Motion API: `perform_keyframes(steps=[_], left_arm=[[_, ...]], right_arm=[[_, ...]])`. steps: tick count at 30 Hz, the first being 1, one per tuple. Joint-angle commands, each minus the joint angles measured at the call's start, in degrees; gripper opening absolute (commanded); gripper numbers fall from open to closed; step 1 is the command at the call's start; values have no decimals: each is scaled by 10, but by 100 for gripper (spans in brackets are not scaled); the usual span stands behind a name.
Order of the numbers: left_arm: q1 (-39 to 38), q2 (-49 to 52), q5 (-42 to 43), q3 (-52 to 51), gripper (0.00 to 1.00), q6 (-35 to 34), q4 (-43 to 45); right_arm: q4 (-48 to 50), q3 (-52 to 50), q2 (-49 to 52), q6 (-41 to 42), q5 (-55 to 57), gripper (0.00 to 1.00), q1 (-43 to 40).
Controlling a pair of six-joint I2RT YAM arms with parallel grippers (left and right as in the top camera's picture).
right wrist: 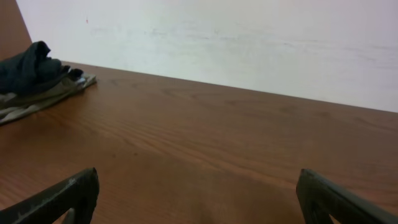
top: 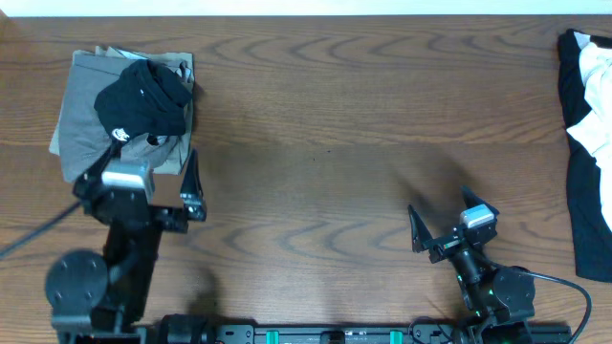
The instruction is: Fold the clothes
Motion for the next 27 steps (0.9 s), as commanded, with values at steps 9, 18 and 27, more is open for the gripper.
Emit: perform_keyframes(steps=[9, 18, 27], left_arm=[[14, -172, 8, -162, 98, 5, 42], [14, -260, 8, -277, 98, 5, 80], [14, -259, 8, -358, 98, 5, 121]], right_arm=[[0, -3, -3, -6, -1, 99, -2], [0, -3, -3, -6, -1, 99, -2], [0, -3, -3, -6, -1, 99, -2]])
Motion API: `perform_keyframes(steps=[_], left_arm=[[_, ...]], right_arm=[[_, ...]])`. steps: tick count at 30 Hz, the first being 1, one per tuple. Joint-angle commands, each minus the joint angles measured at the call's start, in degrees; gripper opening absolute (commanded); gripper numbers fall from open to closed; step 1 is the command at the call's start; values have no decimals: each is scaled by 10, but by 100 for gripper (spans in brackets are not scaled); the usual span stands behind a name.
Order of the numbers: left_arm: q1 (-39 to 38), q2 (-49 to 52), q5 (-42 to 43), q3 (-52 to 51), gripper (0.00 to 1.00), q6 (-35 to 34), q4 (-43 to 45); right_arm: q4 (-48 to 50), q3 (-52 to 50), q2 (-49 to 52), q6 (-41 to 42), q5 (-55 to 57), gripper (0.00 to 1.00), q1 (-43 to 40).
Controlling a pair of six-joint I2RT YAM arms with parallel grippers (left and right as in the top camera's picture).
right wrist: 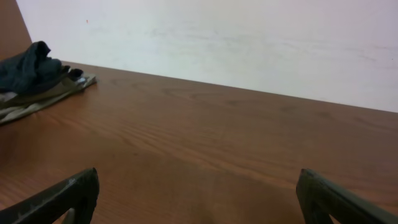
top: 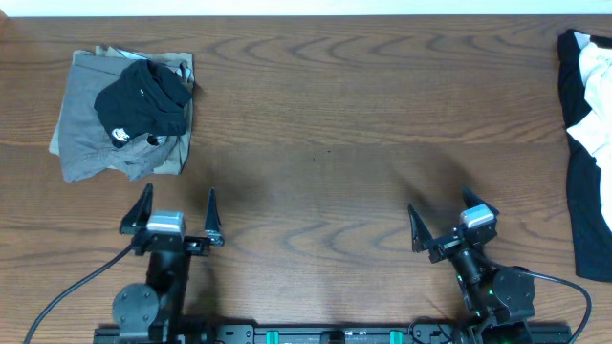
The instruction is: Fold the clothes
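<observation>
A folded grey garment (top: 105, 129) lies at the table's back left with a bunched black garment (top: 145, 99) on top of it; both also show far left in the right wrist view, the black garment (right wrist: 28, 67) above the grey one (right wrist: 37, 99). A black and white pile of clothes (top: 588, 143) lies at the right edge. My left gripper (top: 178, 203) stands open near the front, apart from the folded stack, holding nothing. My right gripper (top: 442, 218) is open and empty at the front right, fingers (right wrist: 68, 196) spread wide over bare wood.
The wooden table (top: 325, 143) stretches between the two piles. A white wall (right wrist: 249, 43) rises beyond the table's far edge. The arm bases and a black rail sit along the front edge.
My left arm has drawn back from the folded stack's front edge to the front of the table, its gripper open and empty. The stack and the right arm are unchanged.
</observation>
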Motion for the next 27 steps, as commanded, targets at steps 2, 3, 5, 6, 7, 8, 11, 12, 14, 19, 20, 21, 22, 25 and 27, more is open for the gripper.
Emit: perform_keyframes(steps=[2, 3, 5, 6, 7, 8, 11, 12, 14, 19, 20, 21, 22, 25, 27], left_arm=[[3, -6, 8, -25, 98, 5, 6], [3, -6, 8, -31, 98, 5, 6], [3, -6, 8, -45, 98, 5, 6], [3, -6, 8, -52, 98, 5, 6], [3, -6, 8, -59, 98, 5, 6], [3, -6, 8, -65, 98, 5, 7], [3, -6, 8, -77, 98, 5, 8], [3, -6, 8, -80, 98, 5, 8], [3, -6, 8, -87, 98, 5, 7], [3, -6, 8, -108, 98, 5, 7], [3, -6, 8, -115, 98, 5, 8], [3, -6, 8, -119, 98, 5, 17], [3, -6, 8, -122, 98, 5, 27], [3, -6, 8, -123, 98, 5, 27], [3, -6, 8, -123, 98, 5, 27]], right_arm=[[0, -2, -3, -6, -1, 99, -2], [0, -2, -3, -6, -1, 99, -2], [0, -2, -3, -6, -1, 99, -2], [0, -2, -3, -6, -1, 99, -2], [0, -2, -3, -6, -1, 99, -2], [0, -2, -3, -6, -1, 99, -2], [0, -2, -3, -6, -1, 99, -2], [0, -2, -3, -6, -1, 99, -2], [0, -2, -3, -6, -1, 99, -2], [0, -2, -3, -6, -1, 99, -2], [0, -2, -3, -6, -1, 99, -2], [0, -2, -3, -6, -1, 99, -2], [0, -2, -3, -6, -1, 99, -2], [0, -2, -3, -6, -1, 99, -2], [0, -2, -3, -6, -1, 99, -2]])
